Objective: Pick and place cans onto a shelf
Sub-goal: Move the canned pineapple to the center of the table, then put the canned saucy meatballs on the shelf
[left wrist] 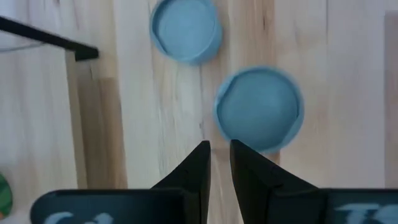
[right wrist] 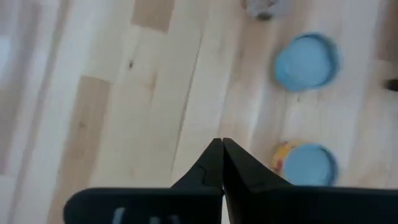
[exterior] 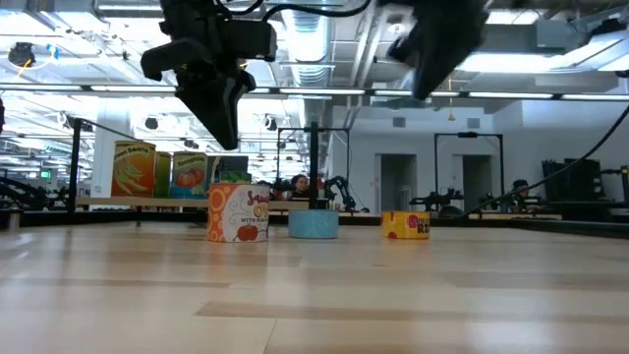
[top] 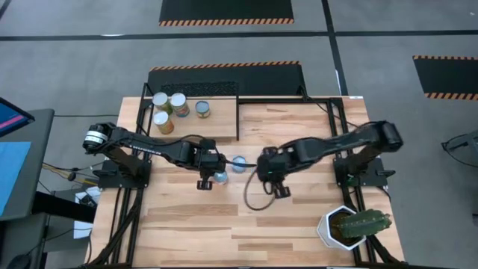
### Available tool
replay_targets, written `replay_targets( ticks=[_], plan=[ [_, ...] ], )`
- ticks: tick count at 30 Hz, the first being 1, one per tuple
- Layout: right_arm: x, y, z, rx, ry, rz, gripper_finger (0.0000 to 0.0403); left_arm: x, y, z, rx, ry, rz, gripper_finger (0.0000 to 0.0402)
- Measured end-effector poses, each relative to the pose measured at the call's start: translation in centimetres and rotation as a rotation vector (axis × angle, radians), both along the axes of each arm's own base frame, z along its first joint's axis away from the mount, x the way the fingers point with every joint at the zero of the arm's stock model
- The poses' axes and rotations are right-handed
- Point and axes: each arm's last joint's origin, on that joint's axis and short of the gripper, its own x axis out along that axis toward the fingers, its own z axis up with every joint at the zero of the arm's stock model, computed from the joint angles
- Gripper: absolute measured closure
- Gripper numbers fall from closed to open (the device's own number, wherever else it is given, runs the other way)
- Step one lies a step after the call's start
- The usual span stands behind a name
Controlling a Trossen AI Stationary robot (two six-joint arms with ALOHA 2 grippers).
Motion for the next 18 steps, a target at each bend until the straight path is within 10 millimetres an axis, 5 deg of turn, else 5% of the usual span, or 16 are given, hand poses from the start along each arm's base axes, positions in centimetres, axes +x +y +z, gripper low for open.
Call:
replay_targets(
  ticks=[5,10,18],
  plan=[
    [-4.0,1.8,2.9,-0.035,0.016,-0.076,0.0388,0.9,-0.4,0.3,-0.098,-0.092,-0.054,0.0351],
    [-7.3,1.2,4.4,-0.259,0.013,-0.327,0.0383,1.7,-0.7,0.7,-0.151,-0.17,-0.112,0.0351],
    [-8.3,0.2,2.4,-0.347,0.082,-0.476,0.0387,1.2,-1.2,-2.2,-0.229,-0.109,-0.069,0.0351]
  ],
)
